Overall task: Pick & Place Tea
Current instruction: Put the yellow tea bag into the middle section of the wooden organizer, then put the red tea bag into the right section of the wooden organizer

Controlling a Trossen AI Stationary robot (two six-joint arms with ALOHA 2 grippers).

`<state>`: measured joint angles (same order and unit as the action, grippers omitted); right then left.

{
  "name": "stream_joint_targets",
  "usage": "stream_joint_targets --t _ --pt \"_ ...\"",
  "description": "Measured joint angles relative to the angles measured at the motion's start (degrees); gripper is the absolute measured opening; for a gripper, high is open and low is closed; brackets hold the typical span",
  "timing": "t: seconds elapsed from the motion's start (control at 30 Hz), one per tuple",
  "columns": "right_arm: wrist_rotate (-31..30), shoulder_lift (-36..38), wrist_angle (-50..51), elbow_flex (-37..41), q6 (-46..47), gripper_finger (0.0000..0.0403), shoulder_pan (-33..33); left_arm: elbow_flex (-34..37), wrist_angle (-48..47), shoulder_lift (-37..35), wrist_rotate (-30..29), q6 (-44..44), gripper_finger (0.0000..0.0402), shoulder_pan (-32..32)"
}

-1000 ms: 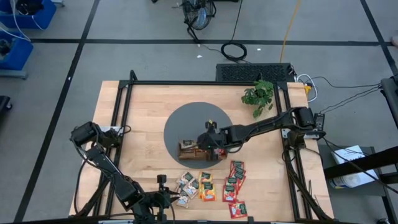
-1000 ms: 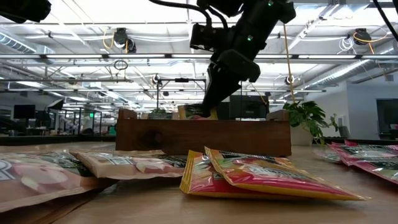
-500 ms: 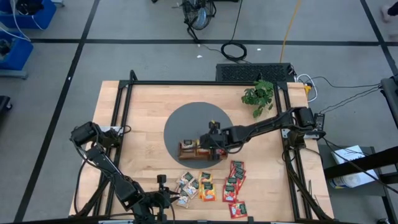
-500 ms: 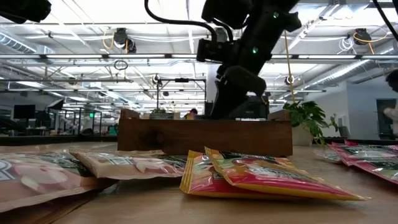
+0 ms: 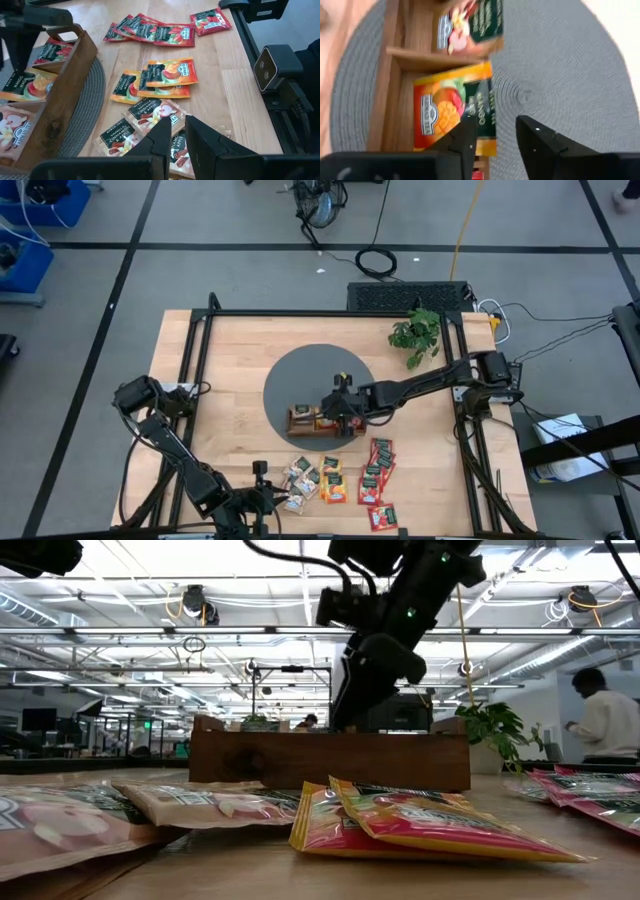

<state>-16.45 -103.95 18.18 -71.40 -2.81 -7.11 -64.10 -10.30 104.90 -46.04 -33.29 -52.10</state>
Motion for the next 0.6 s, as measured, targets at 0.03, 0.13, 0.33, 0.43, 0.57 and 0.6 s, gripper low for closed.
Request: stream_joint_targets --t 0.03,0.13,0.33,0.43,0.57,0.6 --pt "0.0 0.5 0.3 0.0 0.0 0.0139 0.0 0.0 -0.1 0.0 0.0 0.1 0.0063 0.0" --pt "0.0 1.9 0.3 0.0 -0.7 0.0155 0.0 0.0 -0.1 0.0 0.0 0.3 0.0063 0.0" --pt "0.2 6.4 1.6 0.0 -0.9 0.0164 -0.3 0.0 -0.2 0.0 0.0 0.1 0.0063 0.0" --pt "0.2 10.4 3.2 0.0 -0.8 0.0160 -1.0 0.0 -0.2 0.0 0.0 -0.2 0.0063 0.0" --pt "0.1 16.9 7.8 0.0 2.8 0.0149 -3.2 0.0 -0.2 0.0 0.0 -0.8 0.0063 0.0" --pt "0.0 18.5 8.9 0.2 3.7 0.0143 -4.2 0.0 -0.2 0.0 0.0 -1.1 0.0063 0.0"
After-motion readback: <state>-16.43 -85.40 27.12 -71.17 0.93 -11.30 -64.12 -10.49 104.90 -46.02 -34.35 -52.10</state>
